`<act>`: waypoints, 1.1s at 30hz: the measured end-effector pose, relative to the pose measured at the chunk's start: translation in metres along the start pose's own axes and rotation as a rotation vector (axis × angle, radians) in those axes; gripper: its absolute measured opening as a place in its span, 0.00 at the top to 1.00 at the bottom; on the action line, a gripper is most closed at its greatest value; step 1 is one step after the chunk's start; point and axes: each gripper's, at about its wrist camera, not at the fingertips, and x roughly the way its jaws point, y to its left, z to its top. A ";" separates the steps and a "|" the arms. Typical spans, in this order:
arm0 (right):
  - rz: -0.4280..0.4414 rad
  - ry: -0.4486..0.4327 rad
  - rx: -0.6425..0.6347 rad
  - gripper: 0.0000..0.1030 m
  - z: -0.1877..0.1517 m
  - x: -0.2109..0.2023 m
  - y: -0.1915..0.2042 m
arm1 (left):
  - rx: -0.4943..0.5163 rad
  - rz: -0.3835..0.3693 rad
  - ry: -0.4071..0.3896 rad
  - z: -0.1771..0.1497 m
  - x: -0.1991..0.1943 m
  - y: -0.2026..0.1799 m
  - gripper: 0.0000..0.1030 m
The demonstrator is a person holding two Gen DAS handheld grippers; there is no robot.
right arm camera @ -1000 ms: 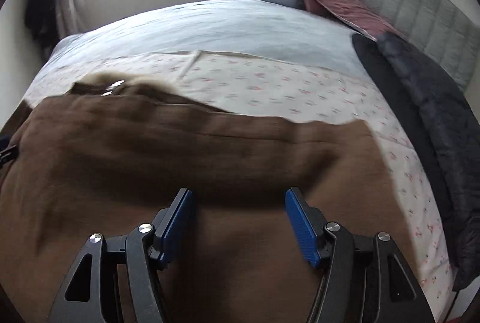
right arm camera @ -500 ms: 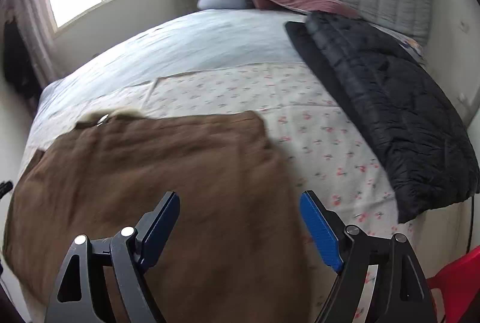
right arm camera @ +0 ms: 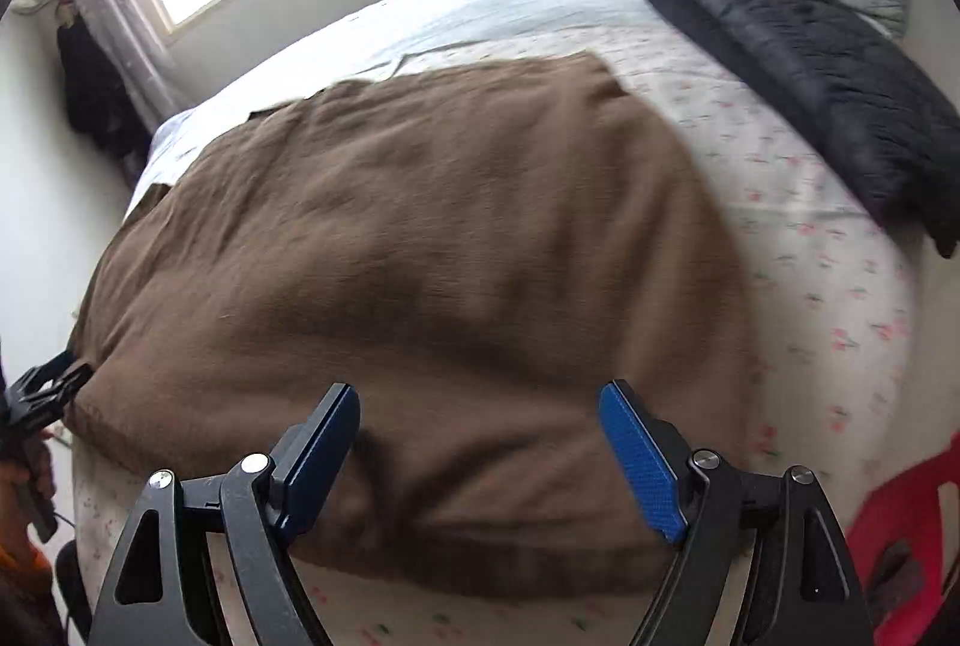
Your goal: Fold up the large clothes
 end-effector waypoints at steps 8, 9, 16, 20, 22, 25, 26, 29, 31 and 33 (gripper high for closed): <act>0.039 -0.093 -0.003 0.17 -0.023 -0.084 0.046 | -0.157 -0.138 0.057 0.001 -0.057 -0.024 0.05; 0.026 -0.102 -0.022 0.17 -0.027 -0.091 0.054 | -0.161 -0.149 0.064 0.000 -0.064 -0.034 0.03; -0.079 -0.048 -0.058 0.14 -0.055 -0.086 0.088 | -0.152 -0.118 0.091 -0.014 -0.086 -0.097 0.01; -0.041 0.013 -0.045 0.13 -0.067 -0.077 0.094 | -0.154 -0.106 0.110 -0.021 -0.089 -0.115 0.01; -0.084 0.005 -0.092 0.10 -0.070 -0.076 0.103 | -0.153 -0.082 0.109 -0.023 -0.091 -0.123 0.01; -0.119 -0.013 -0.141 0.02 -0.072 -0.078 0.115 | -0.140 -0.081 0.116 -0.025 -0.092 -0.135 0.01; -0.117 -0.016 -0.146 0.01 -0.072 -0.080 0.117 | -0.139 -0.082 0.116 -0.024 -0.092 -0.137 0.01; -0.117 -0.021 -0.151 0.01 -0.073 -0.082 0.120 | -0.130 -0.081 0.106 -0.026 -0.096 -0.143 0.01; -0.121 -0.016 -0.150 0.01 -0.073 -0.081 0.120 | -0.119 -0.076 0.100 -0.026 -0.098 -0.148 0.01; -0.126 -0.010 -0.150 0.01 -0.073 -0.080 0.120 | -0.113 -0.078 0.097 -0.026 -0.099 -0.151 0.01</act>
